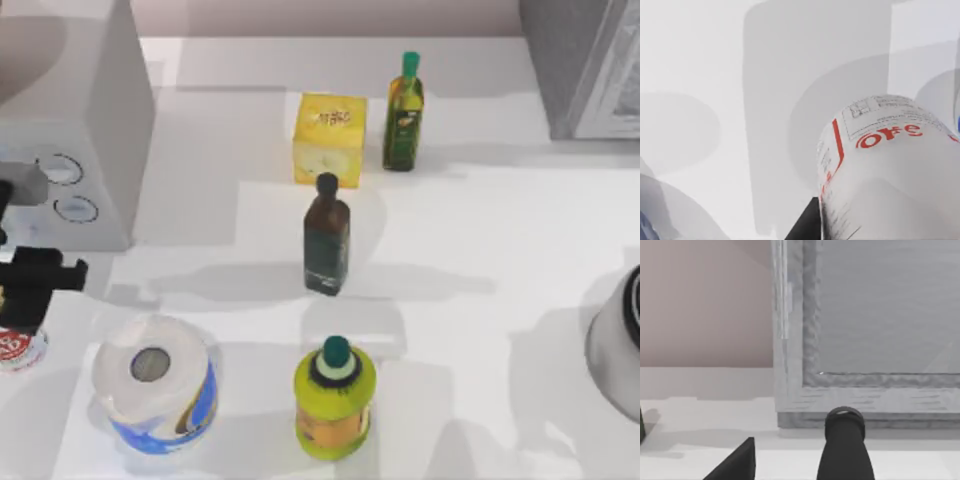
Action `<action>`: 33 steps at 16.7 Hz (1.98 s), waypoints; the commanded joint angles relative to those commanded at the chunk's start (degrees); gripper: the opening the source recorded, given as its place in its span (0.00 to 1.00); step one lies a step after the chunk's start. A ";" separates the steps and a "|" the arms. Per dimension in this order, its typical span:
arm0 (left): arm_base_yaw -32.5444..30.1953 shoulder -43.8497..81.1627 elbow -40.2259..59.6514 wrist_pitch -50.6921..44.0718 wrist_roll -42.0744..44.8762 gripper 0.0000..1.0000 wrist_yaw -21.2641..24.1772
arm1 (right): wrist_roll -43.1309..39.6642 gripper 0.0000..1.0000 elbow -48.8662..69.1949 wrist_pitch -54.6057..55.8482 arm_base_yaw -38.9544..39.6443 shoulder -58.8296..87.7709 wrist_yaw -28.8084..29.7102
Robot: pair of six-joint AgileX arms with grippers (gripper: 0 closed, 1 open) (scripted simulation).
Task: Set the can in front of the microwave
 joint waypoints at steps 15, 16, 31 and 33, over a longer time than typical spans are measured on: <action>5.66 -2.31 -9.92 3.94 1.27 0.00 0.02 | 0.00 1.00 0.00 0.00 0.00 0.00 0.00; 5.66 -2.31 -9.92 3.94 1.27 0.00 0.02 | 0.00 1.00 0.00 0.00 0.00 0.00 0.00; 5.66 -2.31 -9.92 3.94 1.27 1.00 0.02 | 0.00 1.00 0.00 0.00 0.00 0.00 0.00; 5.66 -2.31 -9.92 3.94 1.27 1.00 0.02 | 0.00 1.00 0.00 0.00 0.00 0.00 0.00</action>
